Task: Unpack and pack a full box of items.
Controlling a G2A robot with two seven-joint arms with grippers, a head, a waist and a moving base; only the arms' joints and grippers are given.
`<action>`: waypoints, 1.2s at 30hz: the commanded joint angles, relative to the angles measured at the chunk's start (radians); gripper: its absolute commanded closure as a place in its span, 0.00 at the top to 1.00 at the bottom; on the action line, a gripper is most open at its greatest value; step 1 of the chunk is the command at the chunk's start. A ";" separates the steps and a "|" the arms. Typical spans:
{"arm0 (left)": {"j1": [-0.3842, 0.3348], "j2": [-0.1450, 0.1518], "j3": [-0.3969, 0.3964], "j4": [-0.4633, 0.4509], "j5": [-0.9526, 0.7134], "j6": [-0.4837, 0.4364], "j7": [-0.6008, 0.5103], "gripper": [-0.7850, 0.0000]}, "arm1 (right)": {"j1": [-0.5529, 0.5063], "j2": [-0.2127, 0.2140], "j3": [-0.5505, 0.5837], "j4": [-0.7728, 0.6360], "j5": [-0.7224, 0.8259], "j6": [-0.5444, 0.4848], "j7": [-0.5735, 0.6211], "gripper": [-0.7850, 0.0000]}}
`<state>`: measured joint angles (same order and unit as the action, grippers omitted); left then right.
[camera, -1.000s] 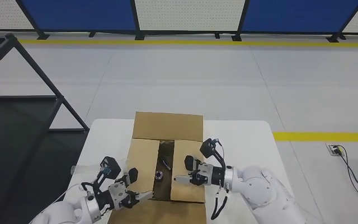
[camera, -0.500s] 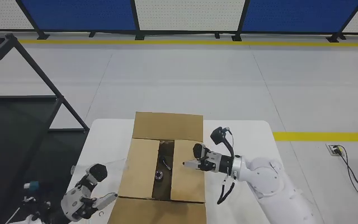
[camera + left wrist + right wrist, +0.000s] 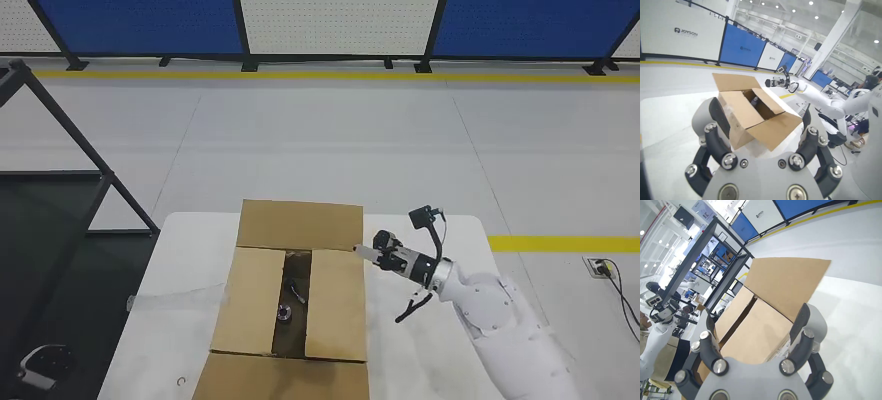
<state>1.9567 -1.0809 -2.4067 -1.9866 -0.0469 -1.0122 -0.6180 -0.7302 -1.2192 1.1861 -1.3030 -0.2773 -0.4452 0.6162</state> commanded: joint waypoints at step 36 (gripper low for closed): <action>-0.015 0.100 0.145 0.006 -0.503 0.766 -0.771 1.00 | 0.047 -0.020 -0.011 0.159 0.118 0.007 -0.120 1.00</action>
<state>1.9414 -0.9832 -2.2821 -1.9690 -0.5789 -0.2664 -1.3793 -0.6810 -1.2382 1.1756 -1.1449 -0.1578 -0.4532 0.5038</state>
